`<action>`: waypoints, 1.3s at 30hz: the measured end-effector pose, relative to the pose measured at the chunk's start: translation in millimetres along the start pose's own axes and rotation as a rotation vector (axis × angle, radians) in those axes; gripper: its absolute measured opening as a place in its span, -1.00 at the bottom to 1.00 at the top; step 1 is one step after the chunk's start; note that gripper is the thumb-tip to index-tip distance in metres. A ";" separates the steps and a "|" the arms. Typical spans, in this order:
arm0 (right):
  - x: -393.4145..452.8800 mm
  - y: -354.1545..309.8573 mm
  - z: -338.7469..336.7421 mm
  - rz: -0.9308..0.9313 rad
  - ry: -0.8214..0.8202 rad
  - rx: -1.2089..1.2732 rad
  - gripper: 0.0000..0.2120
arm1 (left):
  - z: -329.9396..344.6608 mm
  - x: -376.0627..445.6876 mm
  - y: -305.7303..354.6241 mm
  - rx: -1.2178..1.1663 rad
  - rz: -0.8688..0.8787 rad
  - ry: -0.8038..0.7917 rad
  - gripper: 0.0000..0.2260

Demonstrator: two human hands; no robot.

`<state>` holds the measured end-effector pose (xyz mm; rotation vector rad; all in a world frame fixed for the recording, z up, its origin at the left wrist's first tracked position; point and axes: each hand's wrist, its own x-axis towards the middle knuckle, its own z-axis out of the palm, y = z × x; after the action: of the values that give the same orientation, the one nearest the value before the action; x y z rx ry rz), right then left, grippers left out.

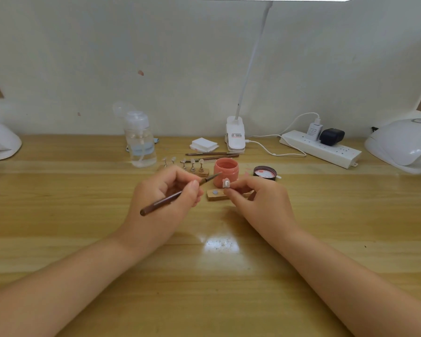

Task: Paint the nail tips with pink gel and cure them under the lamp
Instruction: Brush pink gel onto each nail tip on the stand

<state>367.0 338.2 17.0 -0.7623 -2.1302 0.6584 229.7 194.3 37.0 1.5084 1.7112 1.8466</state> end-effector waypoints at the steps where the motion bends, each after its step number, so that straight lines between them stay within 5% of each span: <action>1: 0.2 0.6 -0.2 0.003 0.005 -0.005 -0.97 | 0.7 -3.0 0.0 0.035 0.024 -0.014 -0.93; 14: 0.4 1.5 -0.5 -0.001 0.015 -0.013 -0.95 | 2.0 -8.1 -0.6 0.223 0.162 -0.067 -0.89; 39: 0.1 2.0 -1.3 -0.023 0.003 0.040 -0.92 | 4.0 -8.7 2.0 0.103 0.054 -0.024 -0.90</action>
<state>368.6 339.9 16.4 -0.7153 -2.1139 0.6853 237.6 189.9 33.3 1.6243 1.7964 1.7833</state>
